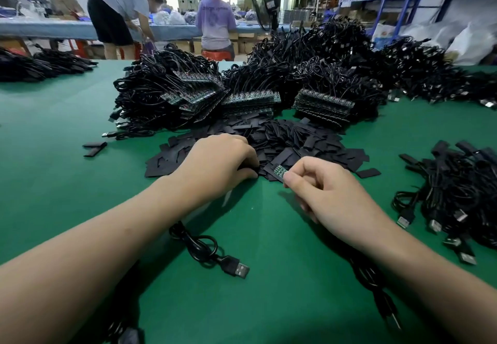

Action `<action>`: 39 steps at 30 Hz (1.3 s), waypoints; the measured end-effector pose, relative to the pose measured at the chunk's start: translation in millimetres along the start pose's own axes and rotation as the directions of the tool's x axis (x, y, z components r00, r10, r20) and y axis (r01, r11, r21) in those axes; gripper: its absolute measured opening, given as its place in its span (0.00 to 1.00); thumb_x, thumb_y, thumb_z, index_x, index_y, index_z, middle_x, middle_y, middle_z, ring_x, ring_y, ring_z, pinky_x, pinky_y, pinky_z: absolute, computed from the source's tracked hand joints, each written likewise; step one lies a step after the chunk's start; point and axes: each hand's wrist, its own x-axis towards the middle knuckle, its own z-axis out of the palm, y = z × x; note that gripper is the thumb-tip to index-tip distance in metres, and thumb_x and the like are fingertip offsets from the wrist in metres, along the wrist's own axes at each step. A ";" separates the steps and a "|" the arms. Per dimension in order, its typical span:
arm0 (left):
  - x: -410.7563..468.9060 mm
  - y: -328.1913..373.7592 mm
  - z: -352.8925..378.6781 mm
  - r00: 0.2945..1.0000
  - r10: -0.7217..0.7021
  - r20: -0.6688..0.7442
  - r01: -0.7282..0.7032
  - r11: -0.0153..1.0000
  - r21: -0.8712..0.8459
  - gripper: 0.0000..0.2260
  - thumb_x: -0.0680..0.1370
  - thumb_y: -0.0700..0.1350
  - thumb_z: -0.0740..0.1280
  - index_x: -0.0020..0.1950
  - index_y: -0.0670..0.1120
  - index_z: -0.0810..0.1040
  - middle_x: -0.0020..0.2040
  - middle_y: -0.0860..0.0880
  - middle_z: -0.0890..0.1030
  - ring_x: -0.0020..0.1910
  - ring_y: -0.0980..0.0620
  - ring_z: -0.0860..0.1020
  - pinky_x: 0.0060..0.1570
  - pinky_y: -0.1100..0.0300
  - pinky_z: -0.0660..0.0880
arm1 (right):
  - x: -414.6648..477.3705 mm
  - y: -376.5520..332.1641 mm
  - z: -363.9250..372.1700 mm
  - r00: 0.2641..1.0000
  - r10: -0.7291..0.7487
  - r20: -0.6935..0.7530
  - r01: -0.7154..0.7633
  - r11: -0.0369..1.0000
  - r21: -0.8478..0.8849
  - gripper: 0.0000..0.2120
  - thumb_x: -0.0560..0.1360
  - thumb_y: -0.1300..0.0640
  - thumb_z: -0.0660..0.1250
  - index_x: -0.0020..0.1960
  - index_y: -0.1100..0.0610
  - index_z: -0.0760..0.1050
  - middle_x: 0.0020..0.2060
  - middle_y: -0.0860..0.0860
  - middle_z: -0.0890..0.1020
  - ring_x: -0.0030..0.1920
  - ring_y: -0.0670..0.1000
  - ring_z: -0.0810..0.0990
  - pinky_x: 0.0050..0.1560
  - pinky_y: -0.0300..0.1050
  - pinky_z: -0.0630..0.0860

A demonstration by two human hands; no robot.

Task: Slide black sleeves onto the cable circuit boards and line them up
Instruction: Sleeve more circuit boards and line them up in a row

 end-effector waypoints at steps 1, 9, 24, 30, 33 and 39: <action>0.6 1.3 1.0 1.000 -0.019 -0.021 0.019 1.000 -0.002 0.08 0.78 0.57 0.70 0.55 0.58 0.84 0.53 0.58 0.81 0.54 0.53 0.79 0.46 0.57 0.76 | 0.5 0.3 0.0 1.000 -0.003 -0.019 0.002 1.000 -0.012 0.12 0.81 0.48 0.66 0.41 0.53 0.75 0.26 0.48 0.76 0.26 0.46 0.70 0.35 0.46 0.70; -3.9 8.1 -0.4 0.993 0.006 -0.117 -0.001 0.999 0.042 0.05 0.78 0.51 0.68 0.48 0.55 0.84 0.52 0.57 0.81 0.53 0.53 0.78 0.45 0.58 0.74 | -0.4 -0.3 -0.8 0.998 0.009 -0.058 -0.008 1.000 0.022 0.13 0.80 0.47 0.66 0.41 0.53 0.75 0.26 0.47 0.72 0.27 0.46 0.66 0.35 0.46 0.67; -61.7 30.9 -31.2 0.986 -0.080 -0.149 -0.030 0.784 -0.620 0.04 0.75 0.49 0.76 0.49 0.53 0.86 0.39 0.57 0.85 0.39 0.58 0.83 0.42 0.69 0.75 | -12.3 -15.5 12.7 0.992 0.025 0.122 -0.082 0.870 0.487 0.12 0.81 0.57 0.69 0.39 0.55 0.77 0.23 0.49 0.68 0.22 0.47 0.62 0.24 0.38 0.58; -71.2 26.2 -28.5 0.949 -0.024 -0.316 -0.131 0.879 -0.459 0.10 0.73 0.52 0.76 0.52 0.50 0.88 0.43 0.58 0.85 0.40 0.60 0.81 0.43 0.63 0.78 | -14.1 -19.0 10.1 0.985 -0.001 0.171 -0.081 0.878 0.471 0.12 0.81 0.51 0.66 0.41 0.53 0.80 0.26 0.50 0.70 0.24 0.47 0.65 0.25 0.34 0.63; -73.4 18.4 -28.1 0.947 -0.114 -0.299 -0.077 0.826 -0.559 0.09 0.72 0.51 0.77 0.51 0.51 0.89 0.44 0.57 0.86 0.43 0.59 0.83 0.43 0.55 0.80 | -10.9 -15.2 4.7 0.982 0.024 0.187 -0.108 0.886 0.450 0.15 0.83 0.51 0.62 0.42 0.54 0.81 0.26 0.50 0.71 0.24 0.47 0.66 0.25 0.33 0.64; -74.3 16.1 -26.1 0.954 -0.132 -0.269 -0.054 0.806 -0.590 0.10 0.71 0.51 0.77 0.50 0.50 0.89 0.43 0.57 0.86 0.43 0.58 0.84 0.46 0.56 0.80 | -13.4 -13.0 2.4 0.964 -0.027 0.263 -0.053 0.955 0.293 0.14 0.81 0.47 0.64 0.41 0.53 0.80 0.26 0.49 0.70 0.26 0.49 0.66 0.27 0.36 0.64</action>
